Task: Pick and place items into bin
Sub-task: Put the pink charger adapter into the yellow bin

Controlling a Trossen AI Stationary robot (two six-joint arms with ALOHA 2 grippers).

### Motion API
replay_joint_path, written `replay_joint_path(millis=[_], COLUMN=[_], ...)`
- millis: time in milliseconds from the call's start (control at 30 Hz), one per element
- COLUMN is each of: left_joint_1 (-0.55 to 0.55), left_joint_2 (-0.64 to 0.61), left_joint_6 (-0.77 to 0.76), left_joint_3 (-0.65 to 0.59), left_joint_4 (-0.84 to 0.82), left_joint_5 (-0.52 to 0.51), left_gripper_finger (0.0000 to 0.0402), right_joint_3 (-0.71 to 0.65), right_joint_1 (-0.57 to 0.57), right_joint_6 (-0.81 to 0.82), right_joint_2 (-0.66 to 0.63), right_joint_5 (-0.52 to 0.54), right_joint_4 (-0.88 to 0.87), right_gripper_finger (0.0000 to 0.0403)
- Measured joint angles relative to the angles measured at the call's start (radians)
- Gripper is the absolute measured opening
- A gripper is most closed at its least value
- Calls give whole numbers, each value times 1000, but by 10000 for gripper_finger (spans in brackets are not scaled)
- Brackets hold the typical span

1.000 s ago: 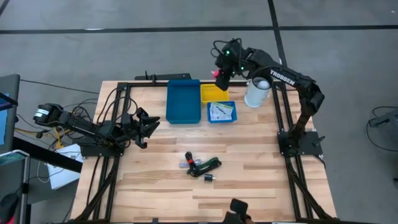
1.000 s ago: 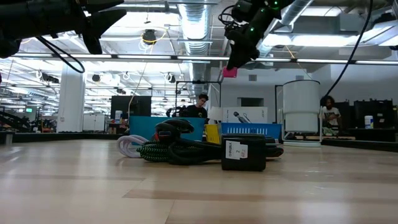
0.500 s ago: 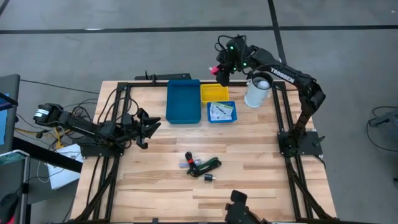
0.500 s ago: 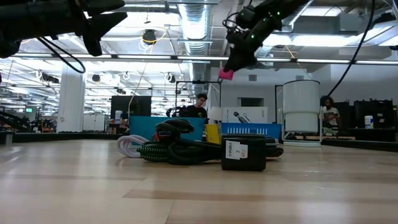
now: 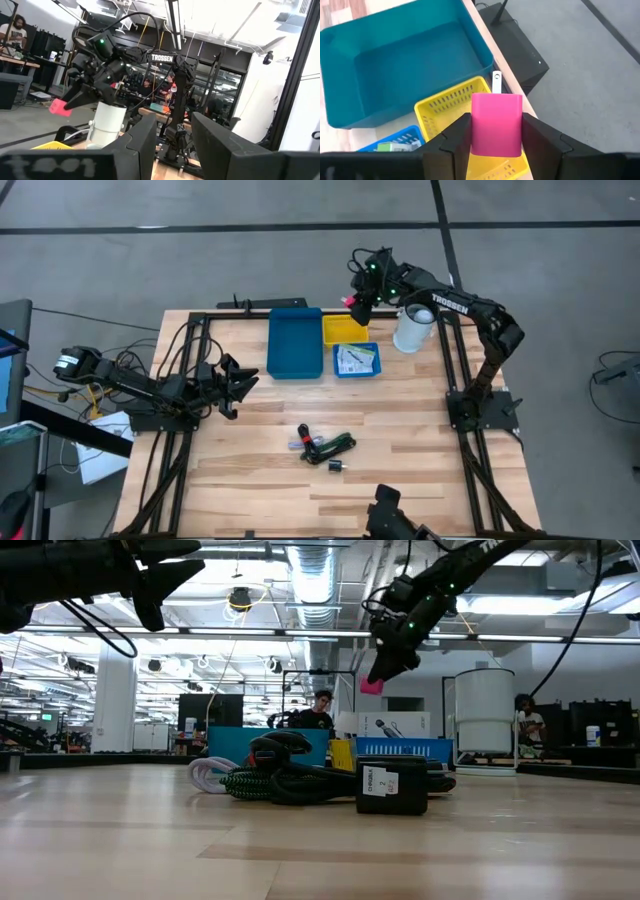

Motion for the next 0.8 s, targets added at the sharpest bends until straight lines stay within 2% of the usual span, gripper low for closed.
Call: replay_joint_path(millis=[567, 800], left_joint_1=[0, 0], left_joint_2=[0, 0], left_joint_6=[-15, -15], left_joint_3=[0, 0], left_joint_4=[0, 0], left_joint_5=[0, 0], left_gripper_finger=[112, 112], right_joint_3=[-183, -203], right_joint_1=[10, 22], right_joint_6=[20, 29], right_joint_2=[0, 19], right_joint_5=[-26, -26], right_joint_4=[206, 242], right_gripper_finger=[142, 153])
